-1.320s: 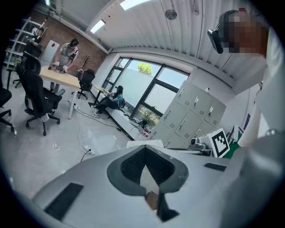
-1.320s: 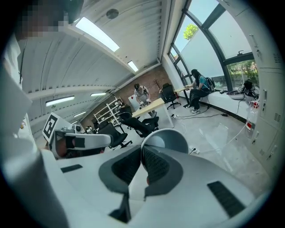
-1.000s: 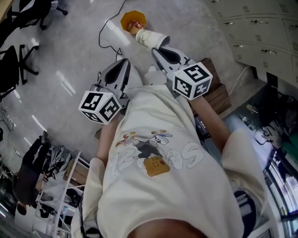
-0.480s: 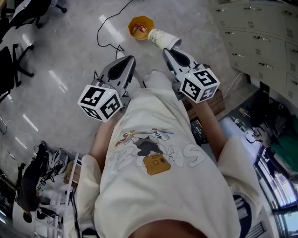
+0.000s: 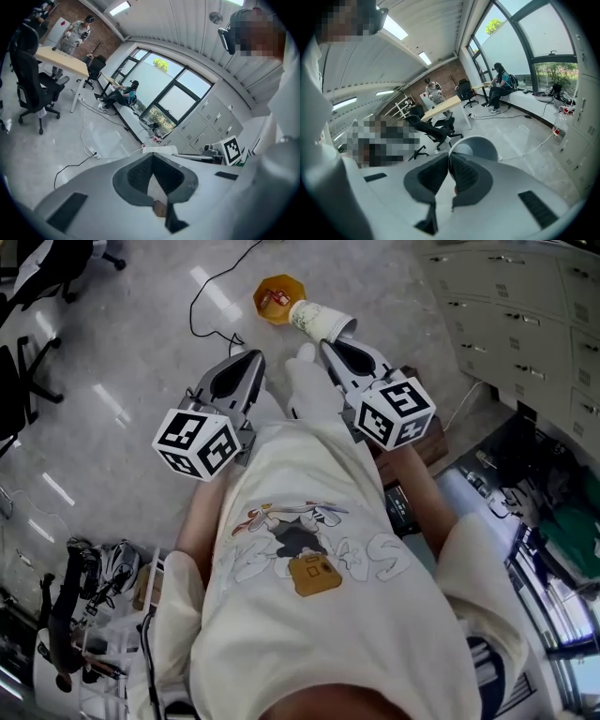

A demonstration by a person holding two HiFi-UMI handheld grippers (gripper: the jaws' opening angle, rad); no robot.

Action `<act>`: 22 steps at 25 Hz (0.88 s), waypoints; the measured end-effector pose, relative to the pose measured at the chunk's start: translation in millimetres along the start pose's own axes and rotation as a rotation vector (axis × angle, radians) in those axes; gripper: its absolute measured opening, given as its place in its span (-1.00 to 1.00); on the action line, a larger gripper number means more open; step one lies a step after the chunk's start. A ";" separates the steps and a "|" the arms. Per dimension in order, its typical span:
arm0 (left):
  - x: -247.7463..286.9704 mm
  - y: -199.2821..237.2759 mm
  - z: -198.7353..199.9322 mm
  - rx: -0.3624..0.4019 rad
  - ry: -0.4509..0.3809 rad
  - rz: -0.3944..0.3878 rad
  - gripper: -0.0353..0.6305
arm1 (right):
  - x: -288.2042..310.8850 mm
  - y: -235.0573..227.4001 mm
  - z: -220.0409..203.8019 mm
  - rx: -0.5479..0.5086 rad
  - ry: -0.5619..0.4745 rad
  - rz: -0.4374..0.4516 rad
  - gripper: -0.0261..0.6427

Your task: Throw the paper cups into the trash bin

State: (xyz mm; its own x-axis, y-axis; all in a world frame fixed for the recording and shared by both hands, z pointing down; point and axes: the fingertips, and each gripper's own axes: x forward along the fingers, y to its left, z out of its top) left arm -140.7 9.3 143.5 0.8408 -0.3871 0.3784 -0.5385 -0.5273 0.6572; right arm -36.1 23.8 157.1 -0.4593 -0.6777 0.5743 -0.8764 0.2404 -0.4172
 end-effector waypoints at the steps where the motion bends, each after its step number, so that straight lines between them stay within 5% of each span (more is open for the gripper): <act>1: 3.8 1.5 -0.4 0.005 0.006 0.007 -0.88 | 2.1 -3.5 -1.1 -0.006 0.009 0.002 -0.84; 22: 140.4 101.5 -78.4 -0.051 0.080 0.125 -0.88 | 113.5 -135.5 -83.6 -0.027 0.175 0.054 -0.84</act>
State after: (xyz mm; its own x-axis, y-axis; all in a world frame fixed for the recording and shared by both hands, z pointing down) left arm -73.0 -39.3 314.5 0.7700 -0.3850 0.5088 -0.6377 -0.4385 0.6333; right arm 18.5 -27.6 337.8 -0.5216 -0.5327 0.6665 -0.8525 0.2929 -0.4330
